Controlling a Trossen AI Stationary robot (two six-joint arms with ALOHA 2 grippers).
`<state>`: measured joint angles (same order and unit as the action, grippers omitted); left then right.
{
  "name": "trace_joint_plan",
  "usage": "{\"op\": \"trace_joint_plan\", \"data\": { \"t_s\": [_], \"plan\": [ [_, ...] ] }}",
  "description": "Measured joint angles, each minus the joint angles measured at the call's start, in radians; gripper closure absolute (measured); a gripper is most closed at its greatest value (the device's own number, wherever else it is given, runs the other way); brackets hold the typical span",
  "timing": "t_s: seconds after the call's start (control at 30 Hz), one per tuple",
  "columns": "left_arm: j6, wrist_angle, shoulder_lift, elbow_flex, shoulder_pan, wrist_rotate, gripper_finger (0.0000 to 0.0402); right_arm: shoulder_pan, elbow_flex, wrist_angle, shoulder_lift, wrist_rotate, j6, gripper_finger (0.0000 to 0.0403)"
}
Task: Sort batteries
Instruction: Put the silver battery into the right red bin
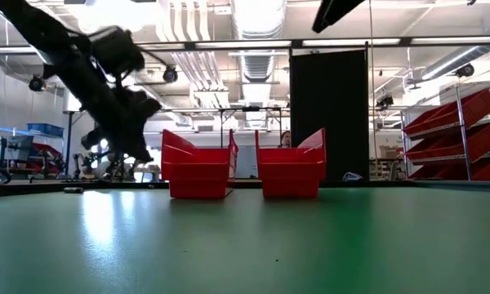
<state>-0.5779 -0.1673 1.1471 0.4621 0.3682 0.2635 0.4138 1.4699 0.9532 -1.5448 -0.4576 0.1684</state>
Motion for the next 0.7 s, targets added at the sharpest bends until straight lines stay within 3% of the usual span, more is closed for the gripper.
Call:
{"op": "trace_joint_plan", "data": {
  "t_s": [0.23,0.47,0.7],
  "plan": [
    [-0.054,-0.01,-0.132,0.016,-0.156,-0.02,0.0388,-0.002,-0.209,-0.35,-0.003,0.025,-0.061,0.0177],
    [-0.096,0.051,-0.272,0.018,-0.293,-0.012,0.0388,-0.002,-0.312,-0.517,-0.003,0.038,-0.031,0.0177],
    [0.012,0.397,-0.26,0.012,-0.448,0.044,0.0388,-0.048,-0.492,-1.199,-0.05,-0.015,-0.117,0.0173]
  ]
}}
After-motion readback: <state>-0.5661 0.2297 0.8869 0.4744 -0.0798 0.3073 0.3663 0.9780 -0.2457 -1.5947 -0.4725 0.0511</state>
